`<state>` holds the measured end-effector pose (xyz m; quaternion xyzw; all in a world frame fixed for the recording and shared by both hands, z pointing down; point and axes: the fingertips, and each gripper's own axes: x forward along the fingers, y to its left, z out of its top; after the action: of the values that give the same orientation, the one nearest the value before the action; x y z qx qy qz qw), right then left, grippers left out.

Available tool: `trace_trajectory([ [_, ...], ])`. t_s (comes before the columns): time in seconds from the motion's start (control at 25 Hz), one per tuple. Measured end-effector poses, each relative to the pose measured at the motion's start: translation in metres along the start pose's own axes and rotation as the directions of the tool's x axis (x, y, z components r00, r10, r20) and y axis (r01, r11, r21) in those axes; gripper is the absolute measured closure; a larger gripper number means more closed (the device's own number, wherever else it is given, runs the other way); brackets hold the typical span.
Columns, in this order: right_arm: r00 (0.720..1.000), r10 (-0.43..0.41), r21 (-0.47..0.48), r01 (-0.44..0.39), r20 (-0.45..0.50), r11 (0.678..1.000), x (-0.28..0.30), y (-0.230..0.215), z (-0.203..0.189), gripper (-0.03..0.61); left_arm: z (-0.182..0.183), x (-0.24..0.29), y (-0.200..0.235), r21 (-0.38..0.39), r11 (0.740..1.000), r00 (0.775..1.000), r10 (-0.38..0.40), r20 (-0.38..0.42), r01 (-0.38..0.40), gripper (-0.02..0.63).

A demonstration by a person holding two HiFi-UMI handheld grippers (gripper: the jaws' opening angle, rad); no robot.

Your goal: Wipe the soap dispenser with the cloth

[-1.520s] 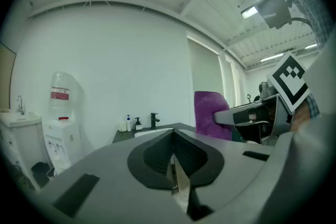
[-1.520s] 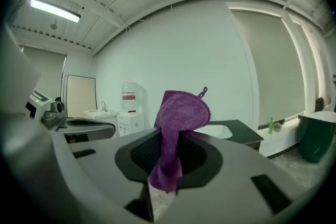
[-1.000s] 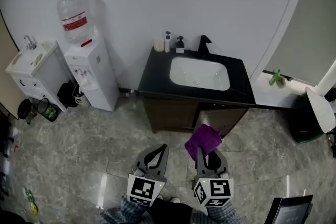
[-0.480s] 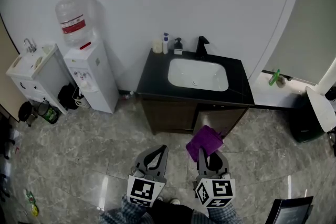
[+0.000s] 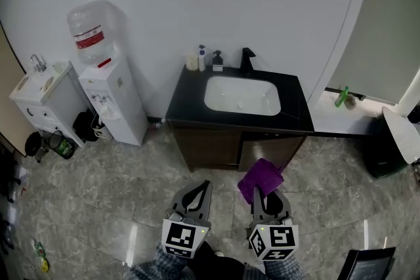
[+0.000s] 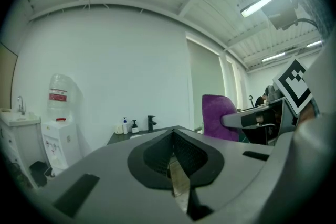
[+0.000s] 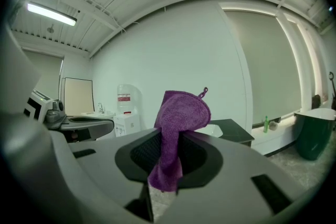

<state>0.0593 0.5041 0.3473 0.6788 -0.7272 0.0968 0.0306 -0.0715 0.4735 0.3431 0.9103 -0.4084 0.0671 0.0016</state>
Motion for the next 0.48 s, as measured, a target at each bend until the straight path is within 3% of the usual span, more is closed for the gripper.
trace_trajectory([
  [0.24, 1.000, -0.008, 0.009, 0.008, -0.003, 1.000, 0.024, -0.016, -0.001, 0.497, -0.001, 0.033, 0.002, 0.008, 0.999, 0.999, -0.032, -0.004, 0.032, 0.612],
  [0.48, 1.000, -0.023, 0.010, 0.023, -0.010, 1.000, 0.091, -0.028, -0.001, 0.497, -0.009, 0.088, 0.048, 0.006, 1.000, 1.000, -0.015, -0.007, 0.015, 0.612],
])
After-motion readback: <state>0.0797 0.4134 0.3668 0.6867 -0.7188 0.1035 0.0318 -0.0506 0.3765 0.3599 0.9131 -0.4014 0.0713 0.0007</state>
